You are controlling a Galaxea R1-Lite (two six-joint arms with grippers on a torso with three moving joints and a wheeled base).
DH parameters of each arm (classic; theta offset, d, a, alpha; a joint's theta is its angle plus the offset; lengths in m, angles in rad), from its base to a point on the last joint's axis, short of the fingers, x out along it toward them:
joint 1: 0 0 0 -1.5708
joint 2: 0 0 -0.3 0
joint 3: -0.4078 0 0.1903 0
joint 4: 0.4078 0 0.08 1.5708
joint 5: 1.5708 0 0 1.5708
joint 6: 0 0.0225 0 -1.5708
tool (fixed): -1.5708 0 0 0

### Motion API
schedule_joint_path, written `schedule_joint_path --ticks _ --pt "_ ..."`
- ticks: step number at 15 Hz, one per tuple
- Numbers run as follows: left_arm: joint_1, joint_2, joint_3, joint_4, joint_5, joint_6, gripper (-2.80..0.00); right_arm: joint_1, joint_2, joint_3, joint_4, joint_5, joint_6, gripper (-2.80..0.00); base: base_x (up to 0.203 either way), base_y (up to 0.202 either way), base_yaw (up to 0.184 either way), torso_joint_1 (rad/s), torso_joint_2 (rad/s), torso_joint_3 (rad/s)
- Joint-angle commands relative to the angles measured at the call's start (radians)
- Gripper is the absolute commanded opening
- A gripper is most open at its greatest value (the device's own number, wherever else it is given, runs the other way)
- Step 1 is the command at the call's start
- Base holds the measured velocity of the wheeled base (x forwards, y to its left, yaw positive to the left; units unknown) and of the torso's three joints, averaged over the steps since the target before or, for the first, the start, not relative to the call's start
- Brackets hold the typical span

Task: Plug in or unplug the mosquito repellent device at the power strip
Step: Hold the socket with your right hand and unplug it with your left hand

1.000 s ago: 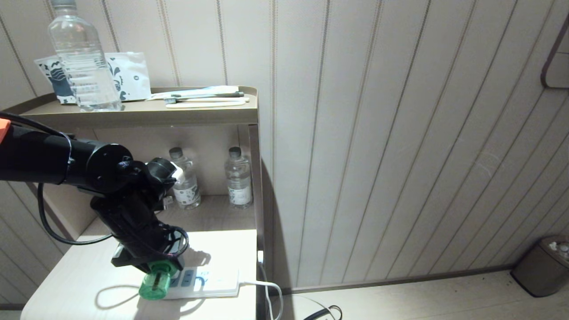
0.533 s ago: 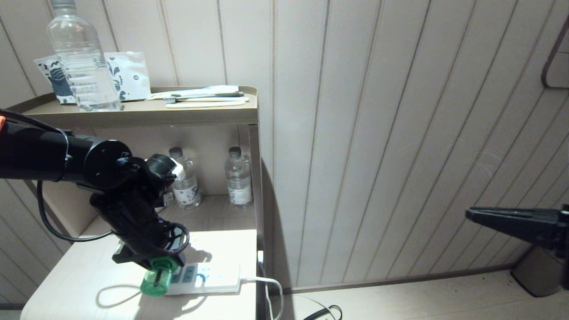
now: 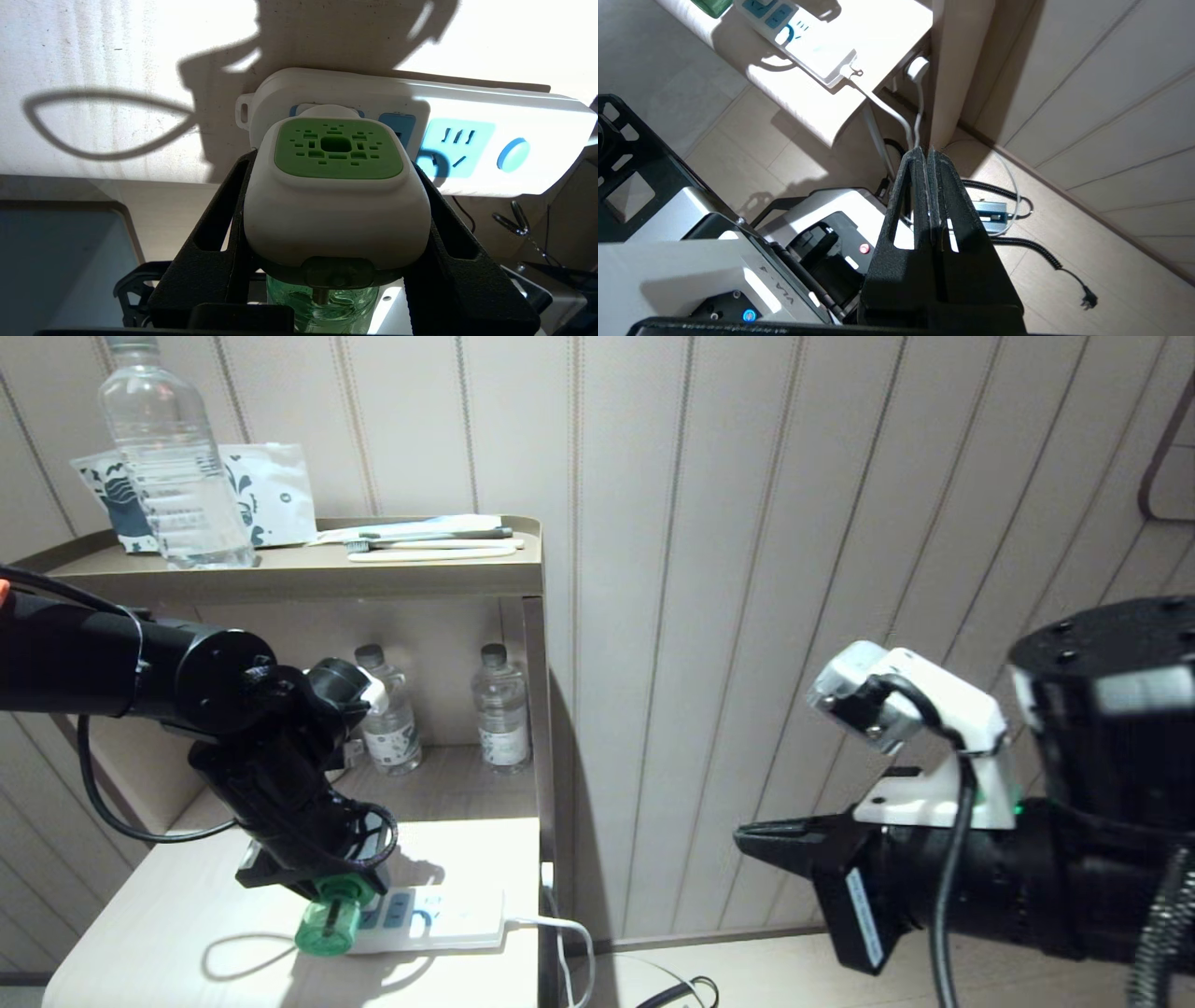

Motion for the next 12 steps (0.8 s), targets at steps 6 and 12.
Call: schedule_joint_path --ticks 6,12 --pt "-0.001 0.007 0.0 0.005 0.002 0.0 -2.8 0.074 0.249 -0.056 -0.084 0.021 0.013 -2.8 0.0 0.0 0.0 0.0 0.0 0.0" --pt "-0.001 0.013 0.0 0.005 0.002 -0.001 -2.8 0.121 0.438 -0.22 -0.087 0.031 0.028 -2.8 0.0 0.0 0.0 0.0 0.0 0.0"
